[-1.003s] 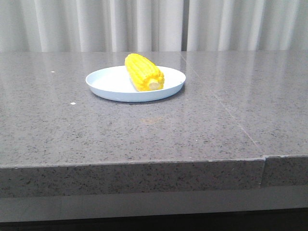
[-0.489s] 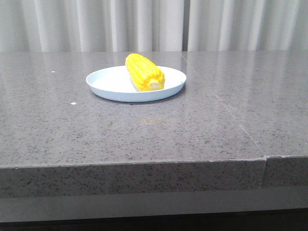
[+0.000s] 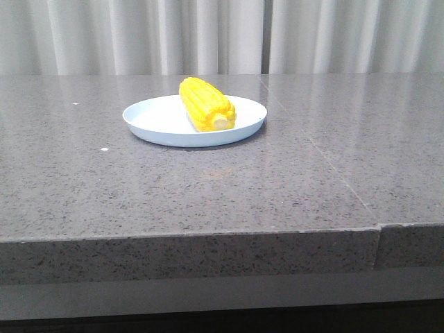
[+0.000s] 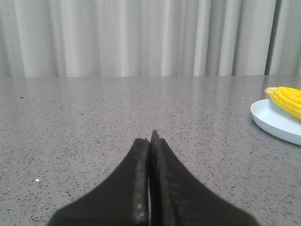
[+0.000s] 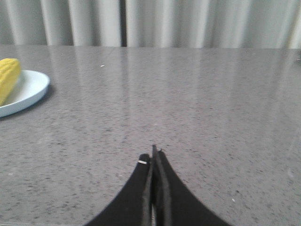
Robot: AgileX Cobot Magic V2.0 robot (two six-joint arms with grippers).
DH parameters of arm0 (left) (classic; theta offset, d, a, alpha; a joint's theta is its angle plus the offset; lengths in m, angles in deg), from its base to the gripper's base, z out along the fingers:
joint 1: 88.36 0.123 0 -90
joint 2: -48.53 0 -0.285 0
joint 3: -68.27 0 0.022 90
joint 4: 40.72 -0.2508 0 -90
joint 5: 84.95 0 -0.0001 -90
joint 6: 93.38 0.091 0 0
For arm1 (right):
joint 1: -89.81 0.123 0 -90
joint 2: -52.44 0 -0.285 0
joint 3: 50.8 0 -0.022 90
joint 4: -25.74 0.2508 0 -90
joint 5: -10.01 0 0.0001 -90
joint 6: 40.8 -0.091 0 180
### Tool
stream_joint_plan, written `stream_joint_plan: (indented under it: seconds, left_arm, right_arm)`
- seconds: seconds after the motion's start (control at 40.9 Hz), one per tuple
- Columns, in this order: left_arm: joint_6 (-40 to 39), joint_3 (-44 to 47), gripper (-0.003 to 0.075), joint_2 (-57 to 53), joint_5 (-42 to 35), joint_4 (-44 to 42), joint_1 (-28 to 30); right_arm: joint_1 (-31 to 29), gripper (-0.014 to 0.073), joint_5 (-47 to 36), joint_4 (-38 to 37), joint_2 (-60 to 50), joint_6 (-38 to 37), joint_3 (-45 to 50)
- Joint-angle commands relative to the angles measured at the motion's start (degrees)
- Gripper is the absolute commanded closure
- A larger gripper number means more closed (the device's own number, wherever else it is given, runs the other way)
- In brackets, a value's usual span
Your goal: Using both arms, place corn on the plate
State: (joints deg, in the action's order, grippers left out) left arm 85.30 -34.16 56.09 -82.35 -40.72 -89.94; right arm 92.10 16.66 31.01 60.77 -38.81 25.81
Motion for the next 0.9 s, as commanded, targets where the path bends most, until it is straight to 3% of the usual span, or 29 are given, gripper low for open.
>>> stream_joint_plan:
  seconds: [0.0, 0.538, 0.758, 0.88]
  left_arm:
    - [-0.13, 0.07, 0.0740, -1.05, -4.86, 0.79, 0.04]
    - [-0.13, 0.07, 0.0740, -1.05, -4.86, 0.79, 0.04]
    - [-0.13, 0.07, 0.0740, -1.05, -4.86, 0.79, 0.04]
    - [-0.13, 0.07, 0.0740, -1.05, -4.86, 0.79, 0.04]
  right_arm:
    - [-1.67, 0.0713, -8.60, -0.52, -1.40, 0.11, 1.32]
    - [-1.52, 0.0713, -8.26, -0.45, -1.86, 0.04, 1.22]
    - [-1.52, 0.0713, -10.66, -7.08, -1.91, -7.77, 1.22]
    - [-1.46, 0.0713, -10.95, -6.92, -1.91, -7.98, 1.22]
